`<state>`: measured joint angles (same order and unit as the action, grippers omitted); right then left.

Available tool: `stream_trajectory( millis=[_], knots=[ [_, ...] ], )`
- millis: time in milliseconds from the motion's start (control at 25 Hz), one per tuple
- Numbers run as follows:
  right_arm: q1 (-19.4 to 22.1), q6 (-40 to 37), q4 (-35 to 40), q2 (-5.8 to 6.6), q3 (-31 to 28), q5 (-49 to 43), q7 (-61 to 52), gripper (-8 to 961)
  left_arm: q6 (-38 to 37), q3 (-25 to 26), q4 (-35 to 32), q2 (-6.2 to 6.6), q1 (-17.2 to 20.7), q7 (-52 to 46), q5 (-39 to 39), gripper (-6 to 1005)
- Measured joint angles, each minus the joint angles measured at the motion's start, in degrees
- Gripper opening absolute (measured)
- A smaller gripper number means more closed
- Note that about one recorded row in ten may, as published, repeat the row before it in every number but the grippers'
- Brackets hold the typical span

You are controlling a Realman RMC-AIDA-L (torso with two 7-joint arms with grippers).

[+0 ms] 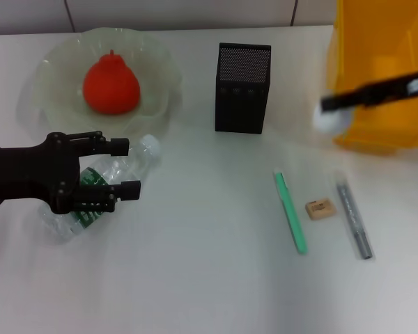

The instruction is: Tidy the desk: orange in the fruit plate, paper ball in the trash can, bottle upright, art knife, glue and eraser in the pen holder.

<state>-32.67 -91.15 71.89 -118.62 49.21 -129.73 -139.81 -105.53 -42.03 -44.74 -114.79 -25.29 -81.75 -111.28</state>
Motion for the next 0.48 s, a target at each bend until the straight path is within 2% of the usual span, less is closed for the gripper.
stream_trajectory(
  millis=[40,80,120,160,240,280,400,480],
  knots=[
    [0.5,-1.7,1.1,0.47,-3.1,2.6,0.7,316,0.0,0.0,0.0,0.00,0.0,0.0,0.0,830],
    [1.5,-4.1,1.9,1.65,-8.3,6.5,2.5,315,0.0,0.0,0.0,0.00,0.0,0.0,0.0,830],
    [1.5,-4.1,1.9,1.65,-8.3,6.5,2.5,315,-0.4,0.0,0.0,0.03,-0.1,-0.2,0.0,830],
    [2.2,-4.8,1.9,2.54,-11.5,8.4,3.8,315,-0.4,0.0,0.0,0.03,-0.1,-0.2,0.0,830],
    [3.4,-3.8,1.0,3.80,-15.5,9.9,6.4,314,-0.6,0.1,0.0,0.07,-0.2,-0.6,0.0,830],
    [4.7,-0.7,-1.4,4.65,-19.2,10.3,10.2,314,-0.7,0.2,-0.1,0.12,-0.2,-0.9,0.0,830],
    [5.4,2.4,-4.3,4.76,-21.1,10.6,14.0,313,-0.7,0.2,-0.1,0.12,-0.2,-0.9,0.0,830],
    [5.8,6.5,-10.5,4.56,-22.2,12.8,20.4,312,-0.4,0.2,-0.6,0.12,-0.6,-3.1,0.0,830]
  ],
)
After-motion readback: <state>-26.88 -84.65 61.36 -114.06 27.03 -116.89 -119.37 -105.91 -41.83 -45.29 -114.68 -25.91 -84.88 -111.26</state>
